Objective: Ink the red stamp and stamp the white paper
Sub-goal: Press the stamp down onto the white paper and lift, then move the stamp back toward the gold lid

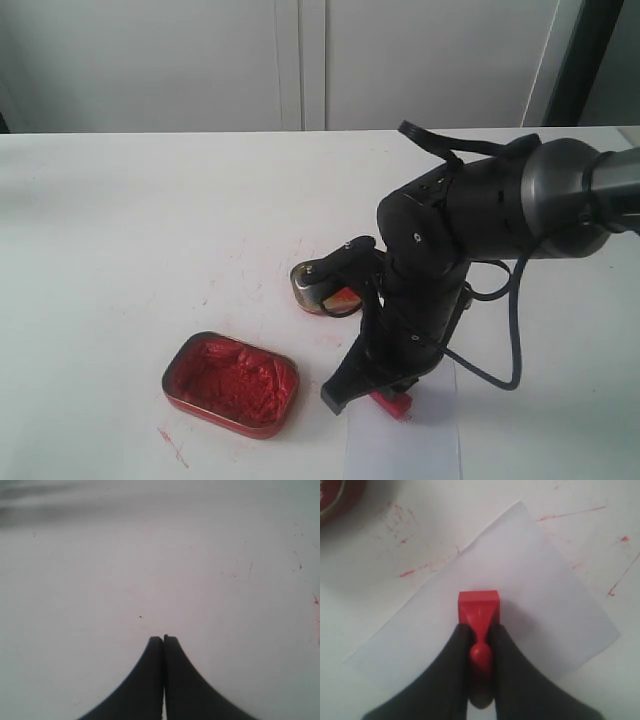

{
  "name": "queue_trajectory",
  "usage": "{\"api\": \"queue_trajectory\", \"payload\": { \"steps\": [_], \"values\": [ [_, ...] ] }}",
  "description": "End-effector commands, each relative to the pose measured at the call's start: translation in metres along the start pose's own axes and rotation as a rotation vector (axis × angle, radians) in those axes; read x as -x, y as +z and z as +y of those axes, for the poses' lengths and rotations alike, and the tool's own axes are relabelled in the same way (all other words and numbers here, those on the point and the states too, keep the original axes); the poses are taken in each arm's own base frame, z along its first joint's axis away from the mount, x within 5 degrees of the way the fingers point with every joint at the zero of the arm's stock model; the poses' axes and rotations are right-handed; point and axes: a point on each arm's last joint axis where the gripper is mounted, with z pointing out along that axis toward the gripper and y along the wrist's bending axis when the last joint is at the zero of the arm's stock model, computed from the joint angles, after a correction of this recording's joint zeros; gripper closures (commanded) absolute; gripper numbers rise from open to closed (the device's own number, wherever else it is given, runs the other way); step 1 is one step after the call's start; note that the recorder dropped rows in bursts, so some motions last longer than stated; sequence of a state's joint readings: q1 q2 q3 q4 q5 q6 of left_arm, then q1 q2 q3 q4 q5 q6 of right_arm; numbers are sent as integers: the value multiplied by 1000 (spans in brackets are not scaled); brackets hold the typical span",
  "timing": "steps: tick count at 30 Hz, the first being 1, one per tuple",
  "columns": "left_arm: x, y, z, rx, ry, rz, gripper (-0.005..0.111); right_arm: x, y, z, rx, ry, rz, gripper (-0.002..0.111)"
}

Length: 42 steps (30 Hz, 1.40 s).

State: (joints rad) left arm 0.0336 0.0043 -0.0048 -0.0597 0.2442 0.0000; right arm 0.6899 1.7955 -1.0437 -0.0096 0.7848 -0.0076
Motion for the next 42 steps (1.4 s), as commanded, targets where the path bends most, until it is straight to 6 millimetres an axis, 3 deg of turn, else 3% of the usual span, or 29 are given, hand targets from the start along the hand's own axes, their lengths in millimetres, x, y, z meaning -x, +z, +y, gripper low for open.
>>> {"api": "queue_trajectory", "payload": {
  "steps": [1, 11, 21, 34, 42],
  "values": [
    [-1, 0, 0, -7, -1, -1, 107, 4, -6, 0, -6, 24, -56, 108],
    [-1, 0, 0, -7, -1, -1, 107, 11, -21, -2, 0, 42, -176, 108],
    [-1, 0, 0, -7, -1, -1, 107, 13, -23, -14, 81, 143, -215, 108],
    [-1, 0, 0, -7, -1, -1, 107, 22, -33, -42, 342, 225, -381, 108],
    [-1, 0, 0, -7, -1, -1, 107, 30, -38, -37, 451, 247, -466, 108]
  ]
}}
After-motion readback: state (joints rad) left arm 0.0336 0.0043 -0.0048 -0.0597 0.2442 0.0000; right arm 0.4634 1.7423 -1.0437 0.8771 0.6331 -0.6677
